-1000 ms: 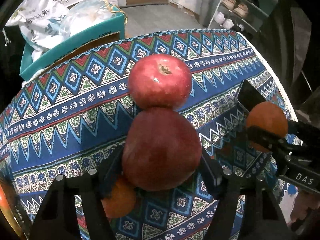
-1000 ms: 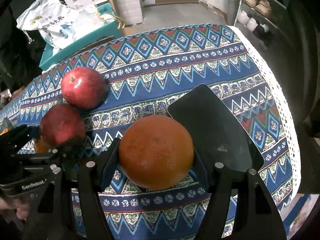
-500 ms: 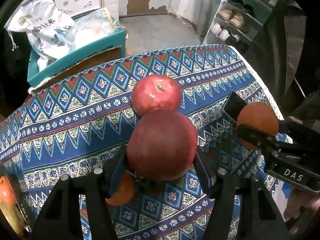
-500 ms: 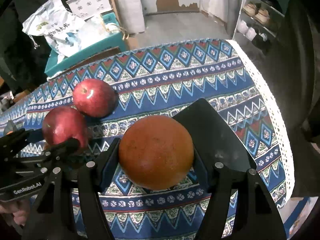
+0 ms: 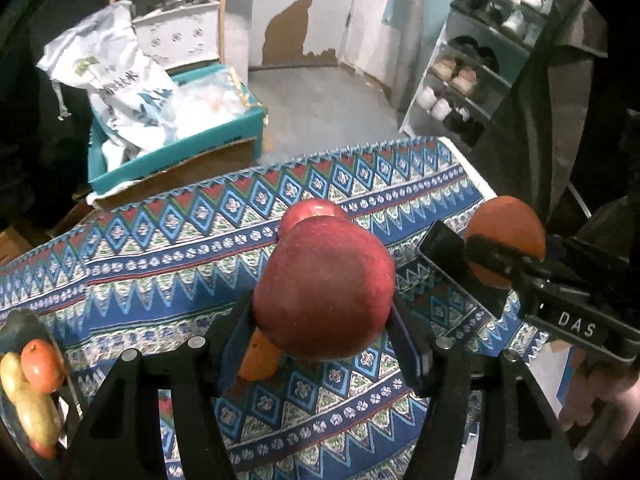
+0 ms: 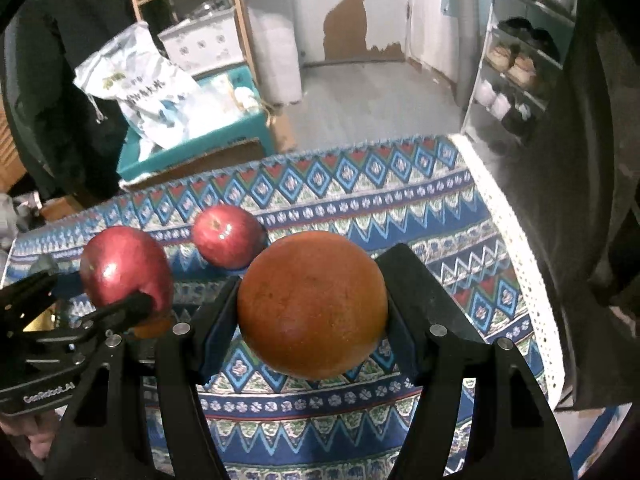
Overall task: Organize fruits
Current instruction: 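Carry the large orange with the right tool while the left tool carries the apple to the bowl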
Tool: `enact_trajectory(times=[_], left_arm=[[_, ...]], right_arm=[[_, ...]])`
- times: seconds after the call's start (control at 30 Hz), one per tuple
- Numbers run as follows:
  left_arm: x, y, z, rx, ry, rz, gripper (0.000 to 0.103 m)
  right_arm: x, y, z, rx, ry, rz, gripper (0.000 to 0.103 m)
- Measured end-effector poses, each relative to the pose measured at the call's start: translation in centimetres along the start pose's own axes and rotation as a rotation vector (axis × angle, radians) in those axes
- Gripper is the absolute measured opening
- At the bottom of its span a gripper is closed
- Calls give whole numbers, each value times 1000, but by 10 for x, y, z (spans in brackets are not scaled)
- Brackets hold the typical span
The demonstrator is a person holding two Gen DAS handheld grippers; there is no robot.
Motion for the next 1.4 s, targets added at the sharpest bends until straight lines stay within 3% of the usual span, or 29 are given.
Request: enact_trajectory(times=[0.37, 0.83, 1.4], left_arm=[[-2, 44, -9, -123, 0, 9, 65], [7, 92, -13, -209, 7, -16, 65], [51, 125, -20, -255, 75, 16, 65]], right_arm=[[17, 51, 17, -115, 37, -6, 67], [46, 95, 33, -210, 105, -1, 67], [99, 99, 55, -236, 180, 70, 67]])
Point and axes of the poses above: each gripper's, at about its wrist camera, not at the fingertips, and y roughly against the way its jaws point, x to its left, z to its top, the point moved 1 cm from there along -y, roughly the way its jaws point, and after that the axes turned 15 degrees about y, right-handed, at the moved point
